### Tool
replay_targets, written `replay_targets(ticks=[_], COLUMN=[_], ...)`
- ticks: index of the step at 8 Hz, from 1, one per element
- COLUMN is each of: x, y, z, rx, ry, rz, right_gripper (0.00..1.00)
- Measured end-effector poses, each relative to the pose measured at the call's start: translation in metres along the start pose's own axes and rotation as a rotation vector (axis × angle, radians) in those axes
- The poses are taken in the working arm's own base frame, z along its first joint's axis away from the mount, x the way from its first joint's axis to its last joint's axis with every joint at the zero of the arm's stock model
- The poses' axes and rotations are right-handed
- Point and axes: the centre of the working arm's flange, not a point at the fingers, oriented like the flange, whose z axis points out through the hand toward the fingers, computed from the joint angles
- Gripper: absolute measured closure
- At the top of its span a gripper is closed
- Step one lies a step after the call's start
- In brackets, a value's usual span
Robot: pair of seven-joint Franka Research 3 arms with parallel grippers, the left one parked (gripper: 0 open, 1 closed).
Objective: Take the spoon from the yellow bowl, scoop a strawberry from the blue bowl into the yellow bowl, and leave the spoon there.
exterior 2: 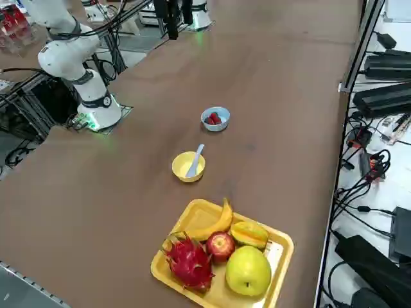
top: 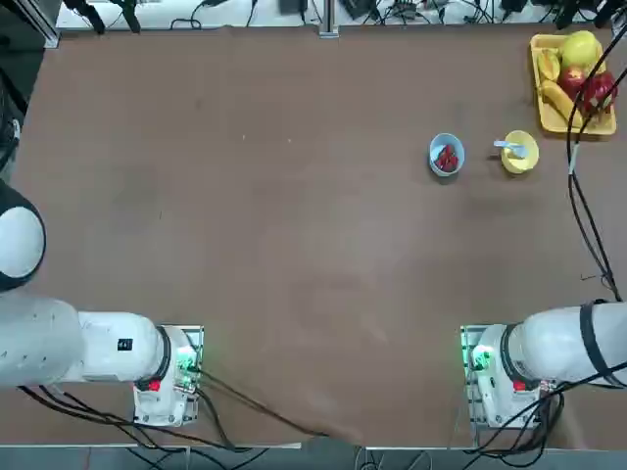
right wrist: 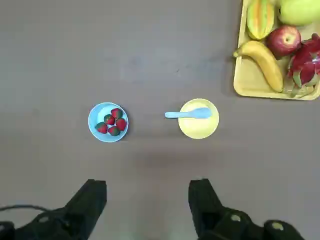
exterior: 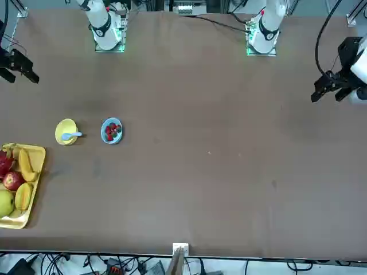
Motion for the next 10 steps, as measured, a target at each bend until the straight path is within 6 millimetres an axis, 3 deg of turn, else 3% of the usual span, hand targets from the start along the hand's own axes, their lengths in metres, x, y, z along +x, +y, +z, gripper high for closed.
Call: replay_targets(ticks=[4, 6, 8, 10], x=[0.001, 0.010, 0.032, 0.056], y=[-0.002, -0.006, -0.030, -0.061], z=[0.002, 0.022, 0.070, 0.137], rx=[-0.002, -0.062, -0.191, -0.357], ry=[-0.003, -0.042, -0.106, -0.117], rz=[0.031, 0.026, 0.085, 0.180], right_gripper=[0.00, 0.00, 0.00, 0.00])
